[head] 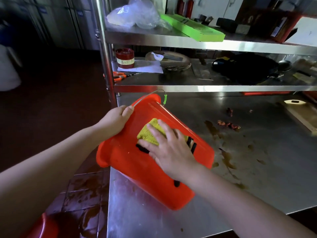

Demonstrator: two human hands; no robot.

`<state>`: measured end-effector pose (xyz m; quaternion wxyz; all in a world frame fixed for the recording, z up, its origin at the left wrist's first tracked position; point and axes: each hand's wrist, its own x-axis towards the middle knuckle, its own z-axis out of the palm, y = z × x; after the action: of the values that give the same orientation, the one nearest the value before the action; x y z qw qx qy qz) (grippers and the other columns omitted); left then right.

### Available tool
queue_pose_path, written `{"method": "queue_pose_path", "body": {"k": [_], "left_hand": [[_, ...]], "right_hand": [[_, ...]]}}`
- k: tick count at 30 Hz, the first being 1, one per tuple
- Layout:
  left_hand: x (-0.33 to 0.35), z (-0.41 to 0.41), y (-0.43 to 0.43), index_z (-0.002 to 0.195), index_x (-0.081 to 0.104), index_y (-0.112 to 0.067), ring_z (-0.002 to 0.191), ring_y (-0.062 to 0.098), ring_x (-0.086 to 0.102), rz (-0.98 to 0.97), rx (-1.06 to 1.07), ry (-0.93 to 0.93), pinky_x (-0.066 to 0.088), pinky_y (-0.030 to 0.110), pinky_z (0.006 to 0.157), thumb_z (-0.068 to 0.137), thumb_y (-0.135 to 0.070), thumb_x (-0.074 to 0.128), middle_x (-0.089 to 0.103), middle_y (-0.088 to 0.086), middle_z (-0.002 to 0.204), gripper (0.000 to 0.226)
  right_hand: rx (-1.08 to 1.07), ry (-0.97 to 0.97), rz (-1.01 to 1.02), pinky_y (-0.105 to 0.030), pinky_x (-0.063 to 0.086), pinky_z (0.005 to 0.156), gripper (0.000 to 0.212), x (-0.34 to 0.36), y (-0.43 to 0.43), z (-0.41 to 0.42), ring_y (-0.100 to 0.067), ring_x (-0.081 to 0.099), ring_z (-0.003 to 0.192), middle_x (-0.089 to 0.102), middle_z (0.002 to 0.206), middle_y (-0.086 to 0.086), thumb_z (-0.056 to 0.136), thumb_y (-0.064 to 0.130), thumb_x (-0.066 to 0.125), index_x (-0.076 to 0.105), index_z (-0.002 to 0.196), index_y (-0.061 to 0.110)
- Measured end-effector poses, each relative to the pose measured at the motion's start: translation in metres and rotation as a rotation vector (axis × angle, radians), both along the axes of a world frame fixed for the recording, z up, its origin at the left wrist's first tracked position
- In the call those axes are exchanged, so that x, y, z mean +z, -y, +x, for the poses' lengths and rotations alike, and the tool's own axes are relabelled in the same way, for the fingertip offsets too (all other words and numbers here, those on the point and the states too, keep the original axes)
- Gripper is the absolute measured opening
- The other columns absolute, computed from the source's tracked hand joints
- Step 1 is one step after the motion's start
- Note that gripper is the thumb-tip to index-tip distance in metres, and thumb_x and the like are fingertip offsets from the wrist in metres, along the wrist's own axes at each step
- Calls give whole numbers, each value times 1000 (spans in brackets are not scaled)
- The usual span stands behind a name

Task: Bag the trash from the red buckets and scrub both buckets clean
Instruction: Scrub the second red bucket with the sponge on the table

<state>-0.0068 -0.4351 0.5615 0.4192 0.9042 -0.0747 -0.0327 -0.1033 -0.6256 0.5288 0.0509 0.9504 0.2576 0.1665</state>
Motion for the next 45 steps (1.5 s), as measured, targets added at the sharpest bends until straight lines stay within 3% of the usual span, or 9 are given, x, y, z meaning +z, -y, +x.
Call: {"method": "queue_pose_path", "body": {"k": [5,8,12,15,22,30,35,38,45], "left_hand": [[-1,-3,-4,121,55,-15,99,23,58,17,12,-10,47,35,87,98,-47,29,61,5,107,47],[-4,-3,-8,119,55,-17,99,22,58,20,10,-11,47,35,87,98,-47,27,61,4,107,47],[-6,0,-7,116,57,-14,101,24,57,25,4,11,42,30,81,99,-43,29,60,5,104,44],[-6,1,-8,117,58,-12,105,23,56,-19,-9,4,42,31,88,99,-42,31,62,8,111,43],[-8,-2,-12,112,56,-18,96,18,57,-41,-18,-24,43,31,80,99,-45,28,61,1,100,42],[-7,7,-4,121,56,-12,106,19,53,-34,-6,-10,37,26,84,100,-40,29,58,4,110,44],[-6,3,-3,126,53,-17,106,18,55,-115,-14,-84,43,33,93,99,-47,28,58,0,112,48],[-5,0,-1,123,54,-17,102,18,56,-81,18,-56,42,29,86,99,-48,25,58,-3,106,49],[6,4,15,121,57,-13,109,26,55,49,42,-4,42,31,88,99,-46,24,61,10,119,51]], "right_hand": [[-324,-349,386,-50,32,106,41,22,31,72,-26,24,137,29,151,5,98,39,39,38,137,49],[-376,-333,401,-49,32,105,40,25,26,77,-27,29,134,33,148,2,98,36,40,40,137,47],[-61,13,126,-49,39,94,41,13,-19,31,-35,34,134,45,143,-5,87,33,59,54,127,42],[128,15,80,-46,39,93,36,8,-25,30,-33,33,136,45,144,-1,85,34,59,59,120,42],[-281,-382,617,-35,37,104,33,23,12,132,-21,40,132,41,145,5,96,34,49,56,128,38],[-48,35,197,-48,39,97,28,15,-31,59,-32,33,137,46,143,-3,90,32,56,60,118,36],[-318,-335,522,-36,38,101,32,24,18,114,-23,41,131,42,144,4,97,30,45,54,128,33],[-367,-362,555,-35,40,97,33,21,37,110,-21,44,127,43,143,7,99,30,41,52,130,32],[88,-19,86,-43,40,90,38,8,2,14,-31,37,135,47,143,0,85,32,45,61,117,42]]}}
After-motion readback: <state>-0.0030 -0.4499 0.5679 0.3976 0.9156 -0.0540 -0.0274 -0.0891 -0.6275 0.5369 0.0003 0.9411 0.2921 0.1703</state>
